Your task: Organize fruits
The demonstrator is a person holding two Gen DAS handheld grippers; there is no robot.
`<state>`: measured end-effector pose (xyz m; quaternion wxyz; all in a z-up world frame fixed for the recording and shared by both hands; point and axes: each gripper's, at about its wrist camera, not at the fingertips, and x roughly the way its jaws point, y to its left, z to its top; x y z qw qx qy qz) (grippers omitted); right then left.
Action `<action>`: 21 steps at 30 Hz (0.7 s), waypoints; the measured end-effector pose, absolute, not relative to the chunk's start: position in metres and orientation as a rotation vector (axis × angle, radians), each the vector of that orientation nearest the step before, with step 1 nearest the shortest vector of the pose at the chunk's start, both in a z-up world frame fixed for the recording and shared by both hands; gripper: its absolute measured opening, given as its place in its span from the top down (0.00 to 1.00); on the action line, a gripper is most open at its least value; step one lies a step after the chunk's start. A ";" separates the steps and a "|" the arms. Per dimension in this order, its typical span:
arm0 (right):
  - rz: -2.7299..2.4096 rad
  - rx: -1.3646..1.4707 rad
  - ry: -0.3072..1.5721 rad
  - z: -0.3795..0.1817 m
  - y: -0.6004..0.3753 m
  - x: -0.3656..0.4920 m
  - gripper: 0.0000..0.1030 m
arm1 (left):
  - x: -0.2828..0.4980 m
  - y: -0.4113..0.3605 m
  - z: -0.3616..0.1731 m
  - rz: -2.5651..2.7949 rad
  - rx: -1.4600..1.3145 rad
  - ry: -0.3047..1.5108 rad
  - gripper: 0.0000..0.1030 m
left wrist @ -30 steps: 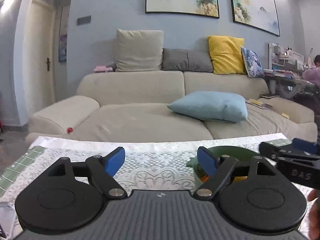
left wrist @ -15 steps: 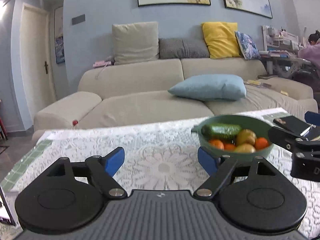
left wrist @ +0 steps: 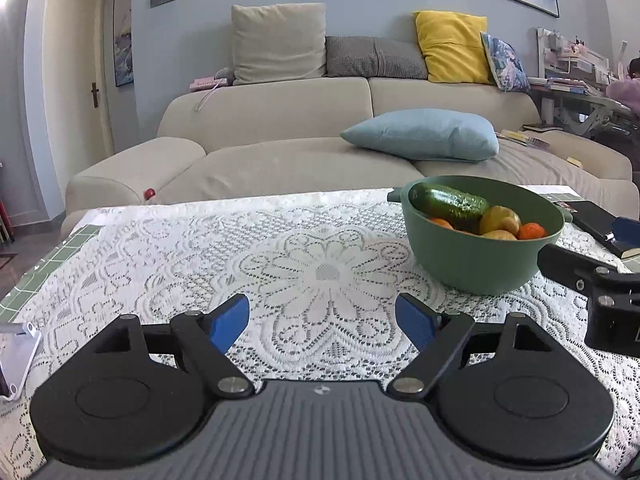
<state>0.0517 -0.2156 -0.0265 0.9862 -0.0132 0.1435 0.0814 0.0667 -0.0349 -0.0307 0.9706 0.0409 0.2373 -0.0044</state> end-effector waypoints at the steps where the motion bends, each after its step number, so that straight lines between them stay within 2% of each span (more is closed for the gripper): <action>1: 0.173 -0.025 0.295 -0.027 -0.215 0.052 0.06 | 0.067 -0.034 -0.031 -0.007 0.080 0.481 0.06; 21: 0.194 -0.050 0.298 -0.029 -0.206 0.055 0.04 | 0.070 -0.023 -0.036 0.017 0.066 0.502 0.06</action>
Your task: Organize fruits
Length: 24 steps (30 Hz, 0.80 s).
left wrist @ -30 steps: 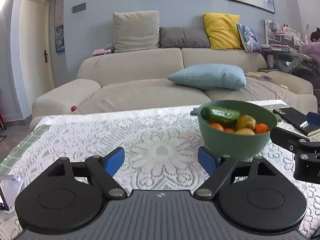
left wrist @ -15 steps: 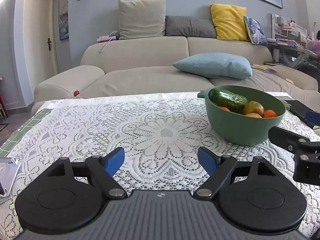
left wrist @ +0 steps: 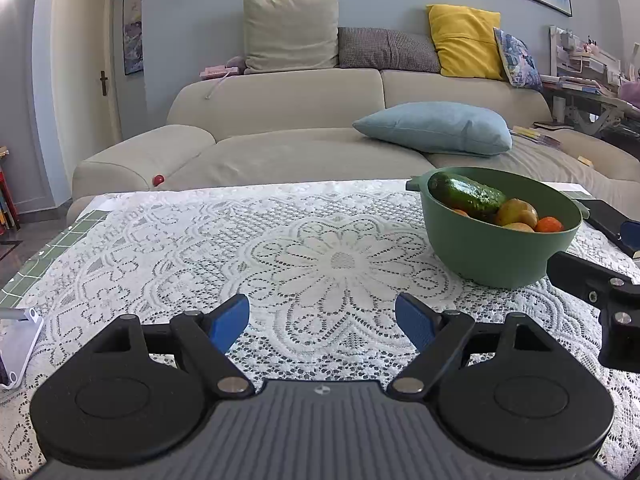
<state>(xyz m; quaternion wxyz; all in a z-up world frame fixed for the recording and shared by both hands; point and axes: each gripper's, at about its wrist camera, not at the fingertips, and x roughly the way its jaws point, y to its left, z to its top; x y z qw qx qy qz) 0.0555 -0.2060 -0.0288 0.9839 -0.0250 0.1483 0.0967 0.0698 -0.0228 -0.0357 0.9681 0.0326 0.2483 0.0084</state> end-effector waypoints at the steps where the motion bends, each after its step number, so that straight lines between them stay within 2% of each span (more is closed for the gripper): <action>1: 0.197 -0.050 0.296 -0.029 -0.206 0.055 0.04 | 0.069 -0.023 -0.035 0.018 0.067 0.500 0.06; 24: 0.217 -0.058 0.295 -0.029 -0.203 0.055 0.04 | 0.069 -0.024 -0.033 0.022 0.071 0.503 0.06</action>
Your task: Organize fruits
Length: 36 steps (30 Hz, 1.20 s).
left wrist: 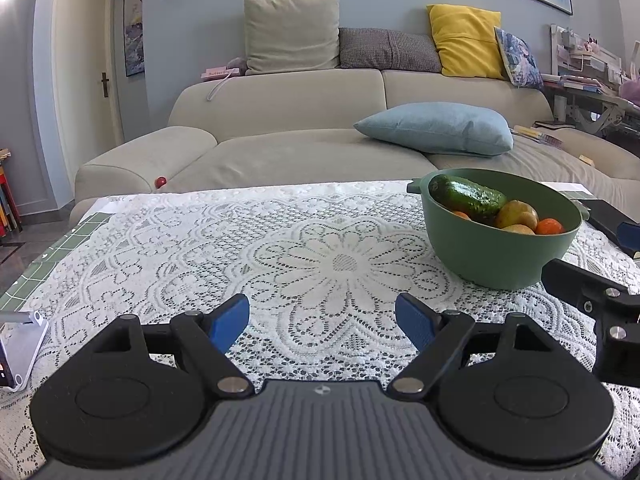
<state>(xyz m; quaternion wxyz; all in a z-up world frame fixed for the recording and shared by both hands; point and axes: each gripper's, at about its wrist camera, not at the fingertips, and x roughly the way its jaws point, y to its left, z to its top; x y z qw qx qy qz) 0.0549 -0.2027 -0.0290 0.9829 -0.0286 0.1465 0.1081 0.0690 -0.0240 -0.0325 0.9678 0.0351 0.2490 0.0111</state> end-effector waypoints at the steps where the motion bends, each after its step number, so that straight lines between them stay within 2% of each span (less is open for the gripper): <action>1: 0.218 -0.059 0.295 -0.029 -0.202 0.055 0.04 | 0.069 -0.024 -0.033 0.023 0.071 0.504 0.06; 36: 0.249 -0.094 0.291 -0.032 -0.201 0.053 0.04 | 0.070 -0.019 -0.029 0.034 0.067 0.505 0.06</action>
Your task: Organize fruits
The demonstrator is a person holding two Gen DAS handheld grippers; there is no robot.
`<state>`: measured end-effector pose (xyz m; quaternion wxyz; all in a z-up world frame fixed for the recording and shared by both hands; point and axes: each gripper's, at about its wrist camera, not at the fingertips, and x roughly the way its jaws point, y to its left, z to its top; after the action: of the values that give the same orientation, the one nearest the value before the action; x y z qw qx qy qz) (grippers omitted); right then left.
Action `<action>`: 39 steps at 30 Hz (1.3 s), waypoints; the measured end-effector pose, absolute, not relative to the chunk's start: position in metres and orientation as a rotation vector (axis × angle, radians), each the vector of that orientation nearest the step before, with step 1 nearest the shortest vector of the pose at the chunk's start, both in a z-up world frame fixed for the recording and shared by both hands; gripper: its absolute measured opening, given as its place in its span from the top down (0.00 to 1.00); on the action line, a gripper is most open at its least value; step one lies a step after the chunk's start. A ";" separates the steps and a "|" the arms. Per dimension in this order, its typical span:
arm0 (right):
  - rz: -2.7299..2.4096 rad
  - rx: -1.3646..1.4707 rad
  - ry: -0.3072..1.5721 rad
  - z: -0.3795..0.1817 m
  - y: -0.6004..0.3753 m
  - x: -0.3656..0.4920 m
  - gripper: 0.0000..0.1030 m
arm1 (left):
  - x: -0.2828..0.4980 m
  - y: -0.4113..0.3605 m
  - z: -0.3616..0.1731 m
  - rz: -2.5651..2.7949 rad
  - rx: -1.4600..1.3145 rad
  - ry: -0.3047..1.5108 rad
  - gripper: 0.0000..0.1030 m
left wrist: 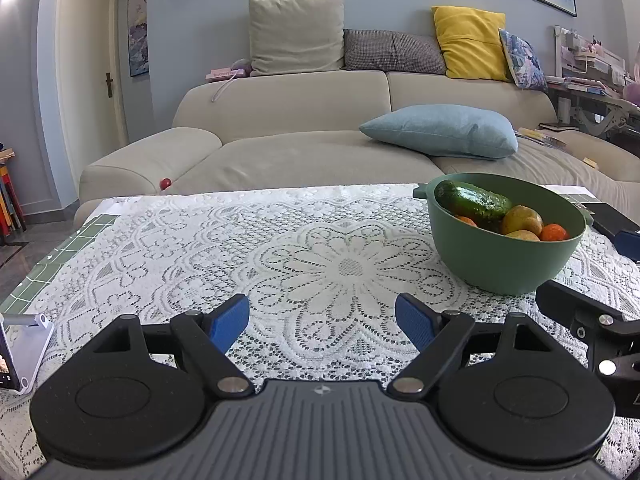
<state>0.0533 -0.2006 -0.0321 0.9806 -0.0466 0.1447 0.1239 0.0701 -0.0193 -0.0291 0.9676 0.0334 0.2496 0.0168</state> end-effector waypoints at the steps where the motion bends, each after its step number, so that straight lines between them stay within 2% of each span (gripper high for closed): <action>1: 0.250 -0.094 0.291 -0.032 -0.201 0.053 0.04 | 0.070 -0.019 -0.029 0.034 0.066 0.506 0.06; 39: 0.263 -0.119 0.287 -0.031 -0.198 0.052 0.04 | 0.069 -0.017 -0.030 0.046 0.053 0.517 0.06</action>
<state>0.0524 -0.1981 -0.0307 0.9794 -0.0590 0.1424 0.1308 0.0694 -0.0170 -0.0300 0.9662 0.0261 0.2554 0.0226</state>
